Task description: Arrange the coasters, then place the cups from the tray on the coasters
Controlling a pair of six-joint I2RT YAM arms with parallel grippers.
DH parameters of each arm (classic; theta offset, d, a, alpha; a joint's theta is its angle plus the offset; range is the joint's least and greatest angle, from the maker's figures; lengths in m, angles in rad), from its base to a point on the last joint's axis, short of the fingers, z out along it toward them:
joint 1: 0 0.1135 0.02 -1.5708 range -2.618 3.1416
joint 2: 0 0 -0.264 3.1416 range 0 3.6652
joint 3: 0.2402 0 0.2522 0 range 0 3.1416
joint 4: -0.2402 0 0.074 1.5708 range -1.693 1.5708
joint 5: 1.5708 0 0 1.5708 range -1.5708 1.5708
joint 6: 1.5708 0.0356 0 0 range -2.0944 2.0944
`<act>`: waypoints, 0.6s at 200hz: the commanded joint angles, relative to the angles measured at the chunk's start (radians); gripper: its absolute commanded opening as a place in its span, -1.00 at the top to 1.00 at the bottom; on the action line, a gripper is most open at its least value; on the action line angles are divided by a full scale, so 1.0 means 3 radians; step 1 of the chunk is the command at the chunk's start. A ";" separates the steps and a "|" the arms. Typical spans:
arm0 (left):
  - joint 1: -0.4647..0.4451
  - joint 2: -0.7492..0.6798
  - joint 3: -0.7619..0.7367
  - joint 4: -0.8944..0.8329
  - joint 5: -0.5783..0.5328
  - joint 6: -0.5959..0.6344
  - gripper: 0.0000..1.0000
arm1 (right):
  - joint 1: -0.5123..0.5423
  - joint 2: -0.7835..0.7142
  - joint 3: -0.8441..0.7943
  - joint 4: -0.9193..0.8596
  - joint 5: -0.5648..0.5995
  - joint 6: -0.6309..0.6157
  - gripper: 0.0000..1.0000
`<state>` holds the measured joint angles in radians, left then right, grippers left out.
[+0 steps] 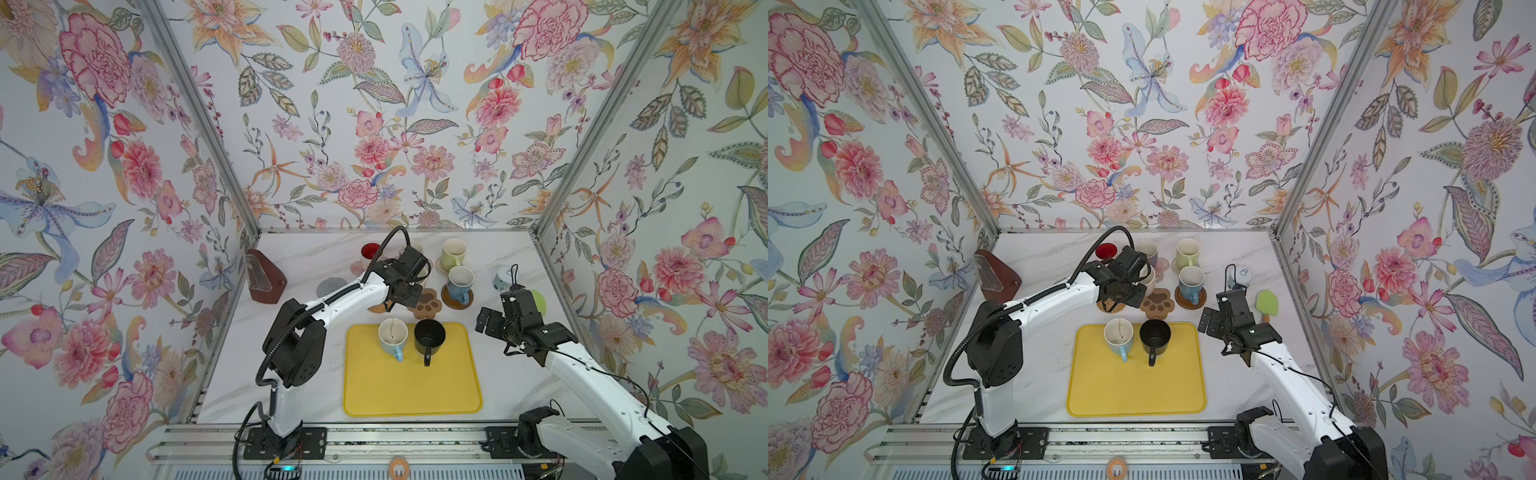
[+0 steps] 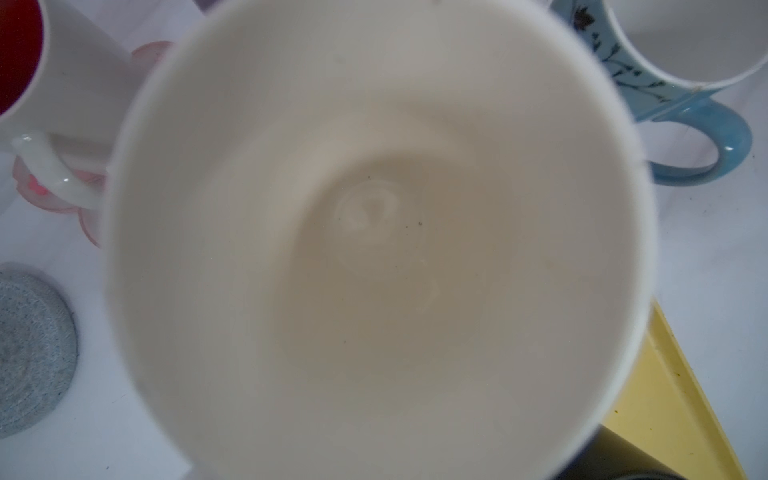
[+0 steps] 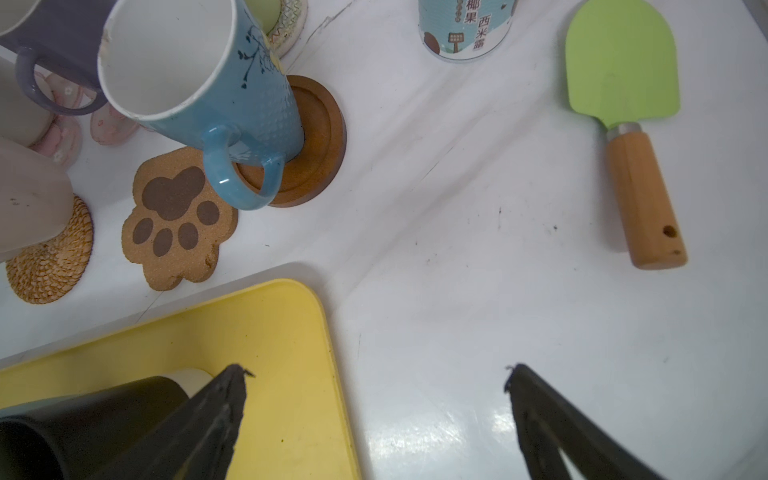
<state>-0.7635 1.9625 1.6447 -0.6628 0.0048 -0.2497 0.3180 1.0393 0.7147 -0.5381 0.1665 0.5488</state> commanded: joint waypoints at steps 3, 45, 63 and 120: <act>0.0035 0.0049 0.0194 0.0224 0.0112 0.0201 1.00 | -0.0016 0.0043 0.0123 -0.0108 0.0080 0.0138 -0.99; 0.0075 0.0130 0.0109 0.0380 0.0303 0.0223 1.00 | -0.0017 0.0061 0.0138 -0.0133 0.0091 0.0195 -0.98; 0.0081 0.0189 0.0112 0.0408 0.0357 0.0222 1.00 | -0.0017 0.0068 0.0154 -0.0152 0.0105 0.0196 -0.98; 0.0091 0.0301 0.0168 0.0399 0.0426 0.0224 1.00 | -0.0019 0.0089 0.0169 -0.0156 0.0125 0.0177 -0.99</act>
<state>-0.7486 2.0541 1.6501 -0.5846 0.1123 -0.2050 0.3180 1.0515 0.7338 -0.5587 0.1810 0.5926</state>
